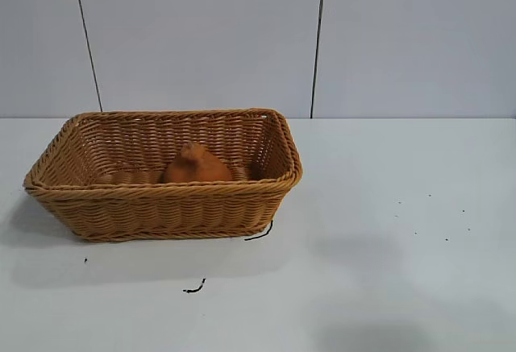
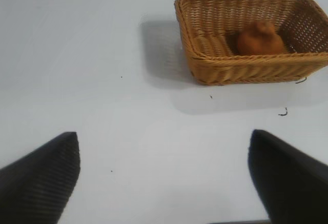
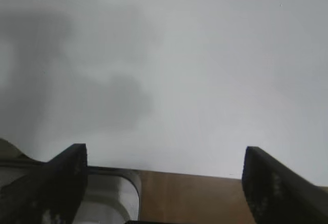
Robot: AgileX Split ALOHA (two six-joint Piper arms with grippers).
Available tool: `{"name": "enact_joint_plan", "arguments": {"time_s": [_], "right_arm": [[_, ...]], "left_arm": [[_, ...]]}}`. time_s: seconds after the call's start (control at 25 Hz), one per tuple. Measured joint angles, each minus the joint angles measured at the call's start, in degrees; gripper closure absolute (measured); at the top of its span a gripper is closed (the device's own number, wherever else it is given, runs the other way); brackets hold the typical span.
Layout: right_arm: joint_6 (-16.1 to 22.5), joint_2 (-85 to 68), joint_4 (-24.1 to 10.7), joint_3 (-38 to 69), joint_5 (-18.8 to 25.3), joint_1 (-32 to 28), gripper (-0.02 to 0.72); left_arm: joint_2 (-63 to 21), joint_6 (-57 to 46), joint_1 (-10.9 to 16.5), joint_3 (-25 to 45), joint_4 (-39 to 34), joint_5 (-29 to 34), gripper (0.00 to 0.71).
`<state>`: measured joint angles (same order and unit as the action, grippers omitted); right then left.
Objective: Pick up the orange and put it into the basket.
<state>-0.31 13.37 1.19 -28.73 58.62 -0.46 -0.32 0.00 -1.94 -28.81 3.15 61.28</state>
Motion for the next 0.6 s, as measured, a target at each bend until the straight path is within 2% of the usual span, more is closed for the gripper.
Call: {"name": "enact_joint_plan", "arguments": {"time_s": [0.36,0.6], "right_arm": [[0.0,-13.0,0.0,0.1,0.0,0.0,0.114],[0.0,-13.5,0.0,0.1,0.1,0.0,0.114]], "left_arm": [[0.0,0.0,0.0,0.0,0.0,0.0,0.071],[0.0,0.0,0.0,0.0,0.0,0.0,0.071]]}}
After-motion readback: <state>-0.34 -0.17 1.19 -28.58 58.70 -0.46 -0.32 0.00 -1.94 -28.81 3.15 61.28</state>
